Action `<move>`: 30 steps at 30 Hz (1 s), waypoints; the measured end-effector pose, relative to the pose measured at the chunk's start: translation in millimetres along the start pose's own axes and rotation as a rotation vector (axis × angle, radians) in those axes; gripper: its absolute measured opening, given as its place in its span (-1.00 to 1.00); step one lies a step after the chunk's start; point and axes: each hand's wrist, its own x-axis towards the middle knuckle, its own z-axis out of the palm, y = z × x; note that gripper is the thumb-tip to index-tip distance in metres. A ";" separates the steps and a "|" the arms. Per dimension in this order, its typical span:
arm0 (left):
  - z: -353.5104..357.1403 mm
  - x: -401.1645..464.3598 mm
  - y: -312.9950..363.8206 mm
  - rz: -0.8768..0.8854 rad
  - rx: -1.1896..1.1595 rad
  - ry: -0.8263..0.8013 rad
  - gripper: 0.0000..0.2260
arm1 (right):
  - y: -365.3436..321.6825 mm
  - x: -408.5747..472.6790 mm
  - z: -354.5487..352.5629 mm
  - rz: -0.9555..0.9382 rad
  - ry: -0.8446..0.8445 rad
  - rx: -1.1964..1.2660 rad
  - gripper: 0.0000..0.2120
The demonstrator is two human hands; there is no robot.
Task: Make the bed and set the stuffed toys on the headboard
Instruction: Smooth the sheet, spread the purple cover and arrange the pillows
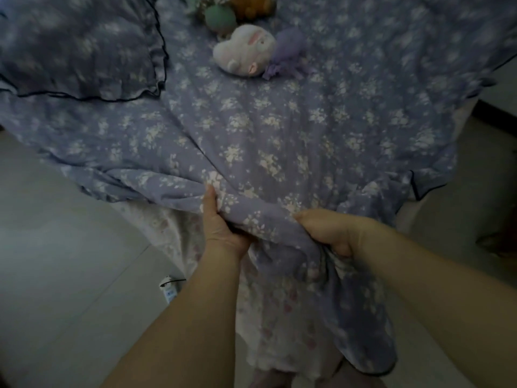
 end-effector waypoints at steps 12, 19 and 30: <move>-62.5 -42.8 -7.8 0.289 0.266 0.144 -0.32 | 17.5 6.3 -18.5 -0.313 0.253 -0.038 -0.74; -98.9 -88.3 -44.4 0.276 0.050 0.011 -0.67 | 76.5 1.3 -42.8 -0.229 0.246 -0.244 -0.82; -151.1 -140.1 -72.6 0.053 0.286 -0.051 -0.23 | 143.4 -0.8 12.8 -0.348 -0.081 -1.368 -0.48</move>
